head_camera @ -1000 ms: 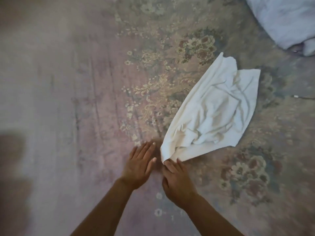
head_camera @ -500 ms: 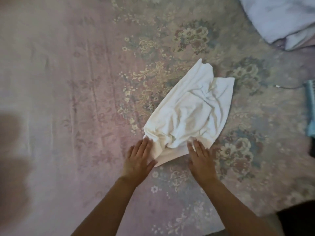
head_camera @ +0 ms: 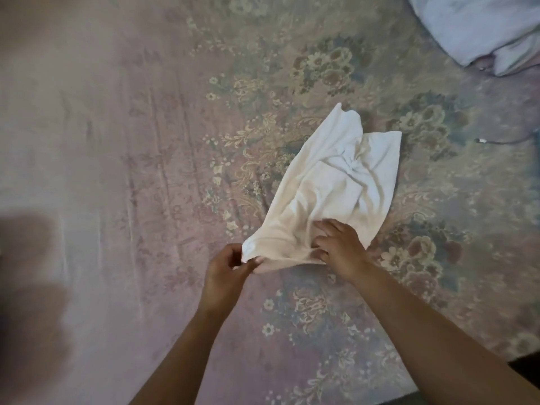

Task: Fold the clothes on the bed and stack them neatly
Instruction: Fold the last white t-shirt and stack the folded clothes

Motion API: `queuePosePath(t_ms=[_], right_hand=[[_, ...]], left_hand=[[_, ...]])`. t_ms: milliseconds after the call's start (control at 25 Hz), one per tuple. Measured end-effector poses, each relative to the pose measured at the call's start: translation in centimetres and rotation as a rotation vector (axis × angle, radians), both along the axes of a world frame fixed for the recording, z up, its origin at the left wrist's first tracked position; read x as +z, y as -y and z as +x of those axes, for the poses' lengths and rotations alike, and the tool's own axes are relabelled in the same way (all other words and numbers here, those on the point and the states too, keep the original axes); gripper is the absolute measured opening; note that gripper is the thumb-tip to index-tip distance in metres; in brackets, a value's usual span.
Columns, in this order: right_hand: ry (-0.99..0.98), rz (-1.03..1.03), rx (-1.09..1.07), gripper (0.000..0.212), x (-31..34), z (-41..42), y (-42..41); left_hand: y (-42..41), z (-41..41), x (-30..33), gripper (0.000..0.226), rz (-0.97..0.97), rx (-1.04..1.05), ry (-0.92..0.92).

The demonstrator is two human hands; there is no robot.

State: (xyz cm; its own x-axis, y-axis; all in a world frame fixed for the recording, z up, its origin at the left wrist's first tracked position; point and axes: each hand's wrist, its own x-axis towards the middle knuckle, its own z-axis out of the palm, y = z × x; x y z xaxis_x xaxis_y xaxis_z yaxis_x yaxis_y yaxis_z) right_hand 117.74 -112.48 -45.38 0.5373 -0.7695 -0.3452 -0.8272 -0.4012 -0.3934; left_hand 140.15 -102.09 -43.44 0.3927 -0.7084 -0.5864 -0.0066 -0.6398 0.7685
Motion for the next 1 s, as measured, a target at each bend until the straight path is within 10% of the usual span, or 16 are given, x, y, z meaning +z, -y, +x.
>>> queuePosePath(t_ms=[320,720,1000], right_hand=[[0.381,0.222,-0.381,0.011,13.8,1.8,3.5],[0.791,0.171,-0.405,0.018,44.2,8.6,3.7],[1.256,0.304,-0.441,0.015,59.0,12.8,-0.5]], left_hand=[[1.3,7.6,12.2,0.022,-0.195,0.11,0.096],[1.7,19.1,42.0,0.024,-0.507,-0.11,0.437],[-4.2,25.0,58.4,0.076,-0.494,-0.641,1.066]])
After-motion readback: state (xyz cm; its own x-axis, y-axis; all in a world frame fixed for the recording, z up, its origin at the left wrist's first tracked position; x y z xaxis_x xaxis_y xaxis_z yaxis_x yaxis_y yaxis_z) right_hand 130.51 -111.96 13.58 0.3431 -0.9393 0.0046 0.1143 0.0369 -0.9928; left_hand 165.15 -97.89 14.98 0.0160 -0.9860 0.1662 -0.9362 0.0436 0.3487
